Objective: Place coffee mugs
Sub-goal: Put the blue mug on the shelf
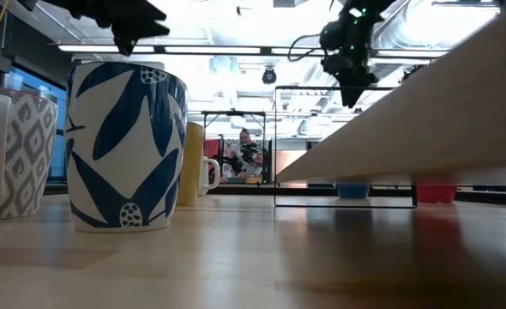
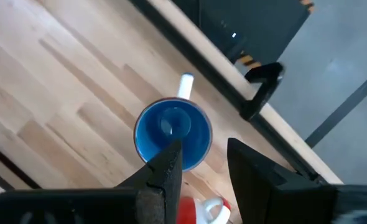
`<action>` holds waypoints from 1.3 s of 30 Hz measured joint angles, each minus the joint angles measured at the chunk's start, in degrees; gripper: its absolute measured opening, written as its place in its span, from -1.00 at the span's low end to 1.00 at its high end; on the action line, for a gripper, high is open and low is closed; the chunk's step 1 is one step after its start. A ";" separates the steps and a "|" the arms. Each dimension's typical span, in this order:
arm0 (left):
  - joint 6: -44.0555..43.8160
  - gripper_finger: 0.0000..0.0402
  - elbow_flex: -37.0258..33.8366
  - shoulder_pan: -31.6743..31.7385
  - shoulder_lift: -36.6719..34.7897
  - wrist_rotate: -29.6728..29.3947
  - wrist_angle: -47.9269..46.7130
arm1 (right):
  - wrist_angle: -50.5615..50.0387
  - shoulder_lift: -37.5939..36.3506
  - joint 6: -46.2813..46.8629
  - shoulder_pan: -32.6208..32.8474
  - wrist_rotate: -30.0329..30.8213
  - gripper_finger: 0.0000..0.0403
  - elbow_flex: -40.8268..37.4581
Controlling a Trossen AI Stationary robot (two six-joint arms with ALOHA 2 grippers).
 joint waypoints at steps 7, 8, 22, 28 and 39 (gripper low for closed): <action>-0.39 -0.36 0.00 0.00 -2.38 0.00 -0.73 | -0.66 4.04 -3.18 0.00 -1.05 -0.46 0.00; -0.39 -0.36 0.00 0.00 -2.61 0.00 -0.69 | -0.50 4.33 -3.74 -0.05 -1.10 -0.46 0.00; -0.39 -0.36 0.00 0.00 -3.55 0.00 -1.23 | 1.47 0.42 -8.75 -6.21 -6.82 -0.46 -11.76; -0.57 -0.36 0.00 0.00 -3.56 -0.50 -1.17 | 11.46 -7.03 -10.43 -6.25 -7.51 -0.46 -24.27; -1.44 -0.36 0.02 0.00 -3.56 -1.00 -1.06 | 15.38 -10.92 -8.64 -6.19 -8.80 -0.46 -30.92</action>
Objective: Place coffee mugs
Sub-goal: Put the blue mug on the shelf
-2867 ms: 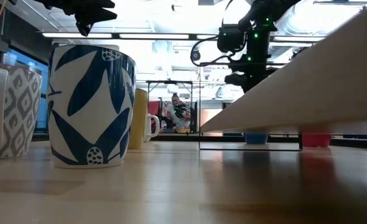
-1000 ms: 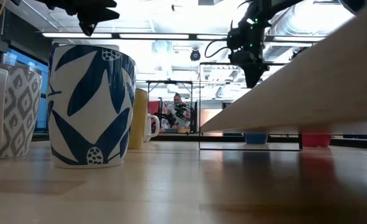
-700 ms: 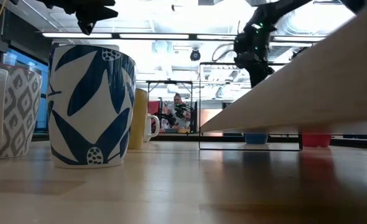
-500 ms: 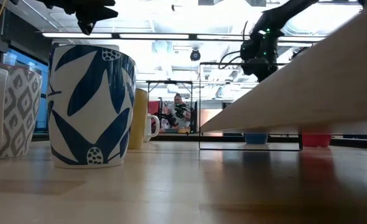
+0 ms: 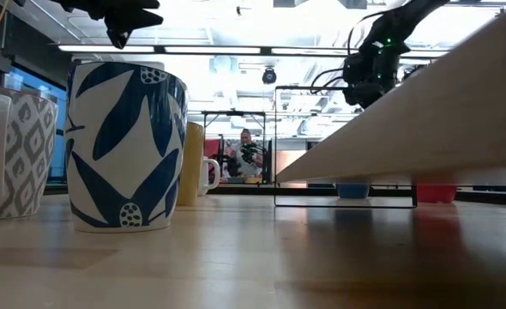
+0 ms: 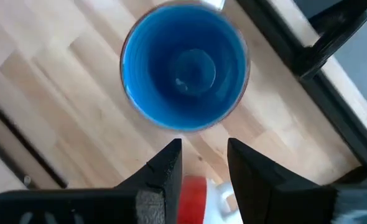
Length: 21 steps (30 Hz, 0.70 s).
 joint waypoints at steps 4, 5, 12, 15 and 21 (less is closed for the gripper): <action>-0.02 -0.36 0.00 0.00 0.00 0.00 0.02 | 3.05 0.00 3.58 -0.04 2.52 -0.46 -0.79; -0.01 -0.36 0.00 0.00 0.00 0.00 0.02 | 3.76 0.00 4.26 -0.04 2.82 -0.46 -0.95; 0.00 -0.36 0.02 0.00 0.00 -0.03 0.04 | 4.46 1.16 4.57 -0.04 2.01 -0.46 -0.97; -0.07 -0.36 0.04 -0.06 0.01 -0.03 0.04 | 3.52 2.02 3.79 -0.02 1.91 -0.46 -0.97; -0.38 -0.36 0.04 -0.04 0.01 -0.04 0.02 | 3.05 3.31 3.69 0.35 1.80 -0.46 -0.97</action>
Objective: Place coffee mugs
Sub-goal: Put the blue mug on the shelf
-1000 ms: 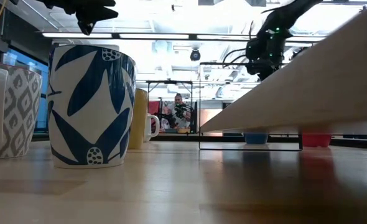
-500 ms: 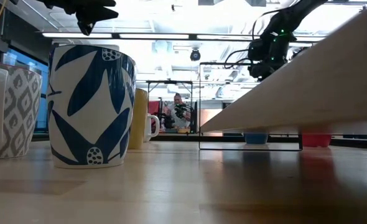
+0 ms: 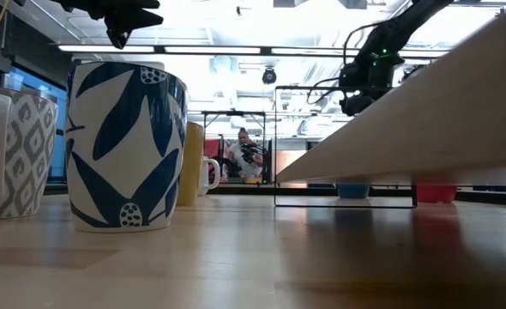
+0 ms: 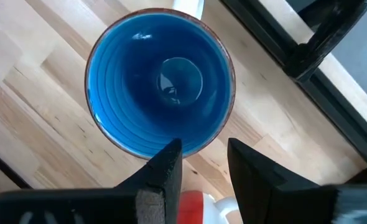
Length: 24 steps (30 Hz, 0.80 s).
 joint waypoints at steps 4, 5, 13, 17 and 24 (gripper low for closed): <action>-0.01 -0.36 0.00 0.00 0.01 0.01 -0.02 | -0.13 0.89 0.54 0.02 -0.04 -0.46 -0.02; -0.01 -0.36 0.00 0.02 -0.01 0.01 -0.02 | 0.06 0.89 0.53 0.02 -0.05 -0.46 -0.01; -0.01 -0.36 0.00 0.02 0.01 0.01 -0.17 | 0.66 0.88 -2.52 0.02 -0.17 -0.46 0.00; -0.05 -0.36 0.00 0.04 -0.01 0.01 -0.31 | 0.67 0.89 -6.43 0.02 -2.01 -0.46 0.00; -0.05 -0.36 0.00 0.04 -0.01 0.01 -0.56 | 0.45 0.89 -11.70 0.92 -2.45 -0.46 0.00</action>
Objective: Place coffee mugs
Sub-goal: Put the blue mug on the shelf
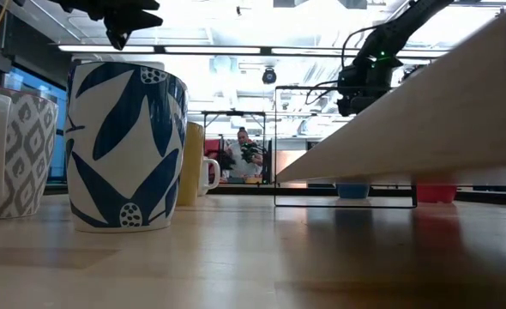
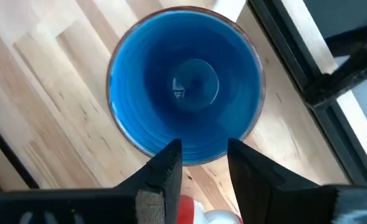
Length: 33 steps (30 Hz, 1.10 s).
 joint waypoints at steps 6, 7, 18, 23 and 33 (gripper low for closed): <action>0.46 -0.36 0.00 0.00 0.01 0.00 0.03 | -0.23 0.76 -1.93 1.15 1.13 -0.46 0.00; 0.46 -0.36 0.00 0.00 0.00 0.00 0.04 | -0.23 0.76 -1.94 1.05 1.19 -0.46 0.05; 0.46 -0.36 0.00 0.00 0.02 0.00 0.02 | -2.49 0.55 -0.72 -0.39 1.90 -0.46 12.41; 0.44 -0.36 0.00 0.00 0.11 0.00 0.01 | 2.14 2.56 7.15 -0.70 1.83 -0.46 16.81; -0.09 -0.36 0.00 0.00 0.11 0.00 0.01 | -7.06 12.64 10.49 -0.28 4.55 -0.46 23.12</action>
